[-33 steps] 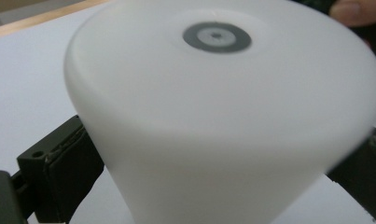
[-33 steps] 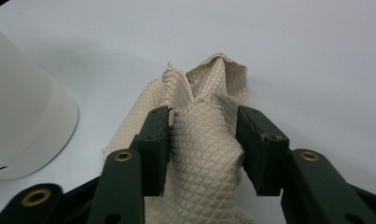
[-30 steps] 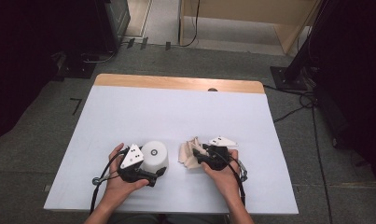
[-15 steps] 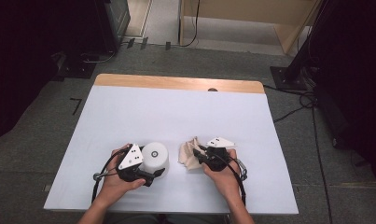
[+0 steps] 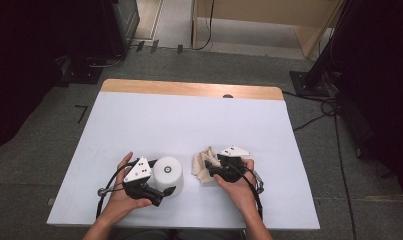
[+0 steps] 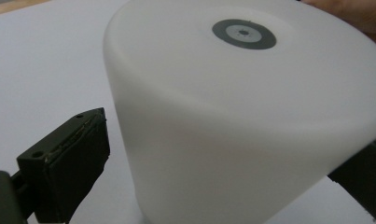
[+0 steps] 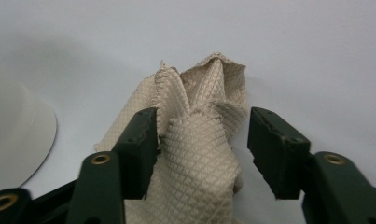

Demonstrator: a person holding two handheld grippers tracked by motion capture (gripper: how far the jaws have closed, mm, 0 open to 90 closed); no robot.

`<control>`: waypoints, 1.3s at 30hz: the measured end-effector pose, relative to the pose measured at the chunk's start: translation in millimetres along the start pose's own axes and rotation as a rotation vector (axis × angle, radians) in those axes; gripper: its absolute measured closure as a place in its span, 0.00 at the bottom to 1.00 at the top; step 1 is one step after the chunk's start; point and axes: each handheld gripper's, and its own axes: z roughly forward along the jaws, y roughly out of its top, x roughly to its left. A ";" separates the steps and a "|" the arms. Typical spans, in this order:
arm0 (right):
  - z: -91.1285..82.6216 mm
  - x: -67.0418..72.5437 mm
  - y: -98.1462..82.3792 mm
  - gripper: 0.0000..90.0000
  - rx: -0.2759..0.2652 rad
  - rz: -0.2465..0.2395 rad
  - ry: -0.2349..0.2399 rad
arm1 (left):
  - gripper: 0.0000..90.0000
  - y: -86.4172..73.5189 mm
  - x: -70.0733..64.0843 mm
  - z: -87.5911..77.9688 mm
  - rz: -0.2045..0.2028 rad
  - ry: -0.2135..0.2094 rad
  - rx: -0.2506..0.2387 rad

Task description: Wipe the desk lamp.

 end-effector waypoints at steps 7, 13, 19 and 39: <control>-2.2 18.8 11.6 0.31 0.016 -0.033 -0.046 | 0.02 -1.8 -12.3 8.7 -0.051 0.086 0.026; 4.3 37.3 10.2 0.26 0.092 -0.058 -0.083 | 0.09 -0.6 -5.1 1.7 -0.039 0.069 0.020; 13.8 50.4 4.0 0.21 0.127 -0.087 -0.165 | 0.09 -1.0 2.8 -2.8 0.016 0.098 0.041; 3.6 34.5 1.2 0.83 0.058 -0.093 0.027 | 0.09 -5.1 26.8 -6.8 0.001 0.111 -0.003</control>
